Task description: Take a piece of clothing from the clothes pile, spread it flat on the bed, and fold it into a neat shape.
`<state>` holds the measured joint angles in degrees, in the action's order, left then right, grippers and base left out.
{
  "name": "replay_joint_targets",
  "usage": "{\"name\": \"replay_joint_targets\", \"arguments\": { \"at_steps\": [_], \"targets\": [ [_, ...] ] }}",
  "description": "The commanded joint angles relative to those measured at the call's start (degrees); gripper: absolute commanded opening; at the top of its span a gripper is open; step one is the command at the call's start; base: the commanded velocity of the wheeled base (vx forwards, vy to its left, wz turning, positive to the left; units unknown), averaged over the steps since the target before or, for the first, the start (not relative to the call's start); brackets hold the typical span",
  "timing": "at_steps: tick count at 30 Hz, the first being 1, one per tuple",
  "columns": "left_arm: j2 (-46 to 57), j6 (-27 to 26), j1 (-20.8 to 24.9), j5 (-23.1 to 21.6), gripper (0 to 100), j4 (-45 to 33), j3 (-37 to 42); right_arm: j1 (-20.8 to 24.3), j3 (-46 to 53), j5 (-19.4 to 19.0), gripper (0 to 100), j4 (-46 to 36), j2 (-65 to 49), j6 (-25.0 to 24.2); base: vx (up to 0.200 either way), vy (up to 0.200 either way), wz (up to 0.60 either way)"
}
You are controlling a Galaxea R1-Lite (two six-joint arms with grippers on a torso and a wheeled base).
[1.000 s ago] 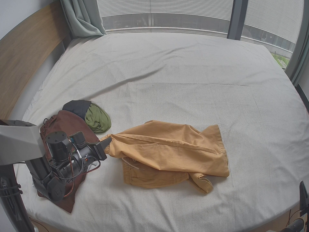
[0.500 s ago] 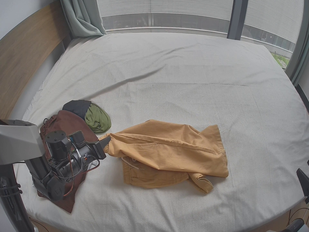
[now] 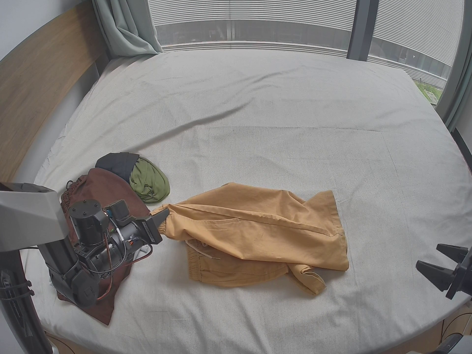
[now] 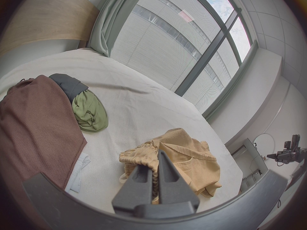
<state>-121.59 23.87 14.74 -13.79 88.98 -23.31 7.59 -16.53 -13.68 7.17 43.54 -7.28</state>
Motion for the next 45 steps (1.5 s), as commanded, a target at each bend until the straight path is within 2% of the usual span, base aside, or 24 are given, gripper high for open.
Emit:
{"name": "replay_joint_targets", "arguments": {
  "at_steps": [1,6,12,17,21,28,34,39,45],
  "targets": [
    [0.0,0.0,0.2,0.0,0,0.1,-0.2,1.5,-5.5,-3.5,100,0.2,12.5,2.3,0.000,0.000,0.00],
    [1.4,0.0,1.0,0.0,0,0.1,0.2,1.2,-9.4,-4.1,100,0.3,15.1,2.7,0.000,0.000,0.00],
    [1.4,0.0,1.4,0.0,0,0.1,0.2,-1.4,-9.7,-8.5,100,0.7,17.5,0.3,0.000,0.000,0.00],
    [1.1,0.0,1.2,0.0,0,0.1,-0.2,-3.2,-8.0,-11.8,100,8.1,23.7,-0.9,0.000,0.000,0.00],
    [0.8,-0.7,1.2,0.0,0,0.1,-0.2,-4.0,-5.3,-15.2,100,18.3,30.1,-2.0,0.000,0.000,0.00],
    [0.4,-0.7,1.2,0.0,0,0.1,-0.1,-4.0,-2.5,-15.2,100,31.2,38.1,-3.0,0.000,0.000,0.00],
    [0.4,-0.7,0.9,0.0,0,0.1,-0.2,-3.7,-3.3,-15.3,100,32.6,39.2,-8.1,0.000,0.000,0.00],
    [0.4,-0.7,0.8,0.0,0,0.1,-0.3,-3.7,-3.7,-15.4,100,33.1,41.7,-8.9,0.000,0.000,0.00],
    [-0.1,-0.8,0.9,0.0,0,0.1,-0.2,-3.6,-3.5,-15.5,100,38.4,47.1,-11.3,0.000,0.000,0.00]
  ]
}}
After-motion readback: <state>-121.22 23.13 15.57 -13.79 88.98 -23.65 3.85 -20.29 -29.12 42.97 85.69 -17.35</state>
